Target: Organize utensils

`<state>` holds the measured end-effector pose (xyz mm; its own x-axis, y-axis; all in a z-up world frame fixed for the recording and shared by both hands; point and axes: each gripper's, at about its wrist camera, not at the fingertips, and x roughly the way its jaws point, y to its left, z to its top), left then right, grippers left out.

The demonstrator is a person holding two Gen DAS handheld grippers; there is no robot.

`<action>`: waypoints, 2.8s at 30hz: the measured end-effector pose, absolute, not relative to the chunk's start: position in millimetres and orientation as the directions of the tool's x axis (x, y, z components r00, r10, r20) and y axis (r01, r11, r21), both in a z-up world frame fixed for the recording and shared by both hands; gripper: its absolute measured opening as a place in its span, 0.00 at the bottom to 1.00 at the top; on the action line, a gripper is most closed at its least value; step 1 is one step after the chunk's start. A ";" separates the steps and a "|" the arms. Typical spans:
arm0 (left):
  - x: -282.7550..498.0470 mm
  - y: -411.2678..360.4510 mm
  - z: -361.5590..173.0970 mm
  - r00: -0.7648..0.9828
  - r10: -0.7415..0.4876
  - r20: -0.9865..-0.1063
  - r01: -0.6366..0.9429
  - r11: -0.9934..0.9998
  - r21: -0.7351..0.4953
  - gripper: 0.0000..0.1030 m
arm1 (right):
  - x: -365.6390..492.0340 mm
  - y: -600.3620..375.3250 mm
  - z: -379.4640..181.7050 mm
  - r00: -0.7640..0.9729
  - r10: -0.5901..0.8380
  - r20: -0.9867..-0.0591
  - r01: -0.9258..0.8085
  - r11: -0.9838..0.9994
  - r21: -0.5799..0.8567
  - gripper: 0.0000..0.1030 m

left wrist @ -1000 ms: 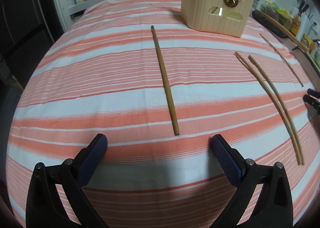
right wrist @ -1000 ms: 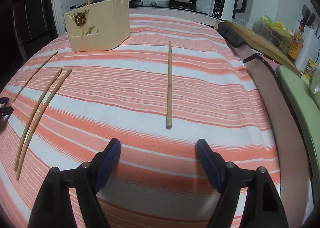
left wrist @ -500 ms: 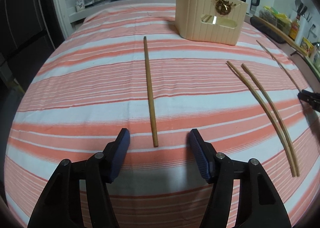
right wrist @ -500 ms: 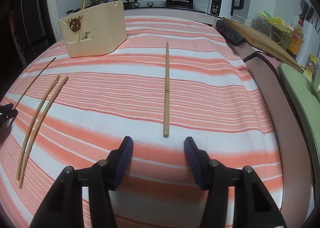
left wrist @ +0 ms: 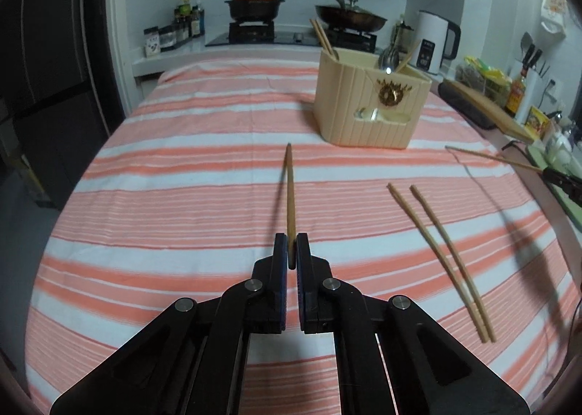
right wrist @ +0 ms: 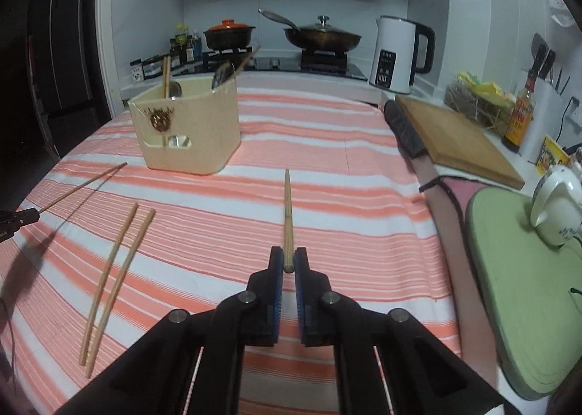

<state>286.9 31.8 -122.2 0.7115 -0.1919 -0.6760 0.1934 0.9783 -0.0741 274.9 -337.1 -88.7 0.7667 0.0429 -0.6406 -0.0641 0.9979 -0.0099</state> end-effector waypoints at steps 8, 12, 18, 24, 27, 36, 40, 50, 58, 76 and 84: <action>267.9 33.2 -52.0 0.798 -0.252 -0.547 0.243 0.966 -0.091 0.02 | 247.8 -314.7 -27.6 0.852 0.088 -0.516 -0.109 0.994 -0.011 0.06; 262.9 30.6 -24.9 0.818 -0.285 -0.499 0.272 0.957 -0.100 0.02 | 238.7 -302.8 -7.8 0.871 0.123 -0.476 -0.141 0.990 -0.003 0.06; 259.2 24.0 -2.5 0.830 -0.317 -0.459 0.302 0.947 -0.109 0.02 | 229.9 -290.6 13.0 0.884 0.173 -0.434 -0.186 0.982 0.012 0.06; 261.2 16.9 9.4 0.823 -0.355 -0.444 0.332 0.934 -0.133 0.02 | 226.9 -282.2 28.6 0.885 0.219 -0.410 -0.223 0.974 0.038 0.06; 265.7 12.9 15.2 0.818 -0.372 -0.438 0.345 0.927 -0.144 0.02 | 229.6 -279.9 32.2 0.882 0.237 -0.406 -0.236 0.970 0.054 0.06; 288.8 1.3 44.3 0.804 -0.419 -0.421 0.386 0.907 -0.167 0.02 | 251.2 -275.3 48.3 0.871 0.280 -0.404 -0.265 0.960 0.092 0.06; 302.7 -5.4 70.2 0.814 -0.436 -0.385 0.402 0.900 -0.169 0.02 | 266.7 -270.4 65.5 0.878 0.290 -0.382 -0.279 0.956 0.084 0.06; 362.7 -20.5 127.9 0.896 -0.389 -0.214 0.361 0.919 -0.158 0.02 | 323.4 -253.1 99.2 0.914 0.265 -0.308 -0.268 0.963 0.033 0.06; 442.9 -35.3 92.6 0.908 -0.340 -0.243 0.295 0.934 -0.202 0.02 | 394.5 -255.8 73.6 0.867 0.270 -0.420 -0.250 0.963 0.102 0.06; 485.0 -38.1 -10.3 0.770 -0.353 -0.531 0.273 0.935 -0.226 0.80 | 471.1 -279.5 -17.3 0.763 0.383 -0.520 -0.206 0.907 0.366 0.17; 427.0 -13.5 -61.0 0.691 -0.323 -0.647 0.258 0.946 -0.196 0.94 | 413.7 -290.6 -13.2 0.826 0.287 -0.485 -0.179 0.950 0.257 0.64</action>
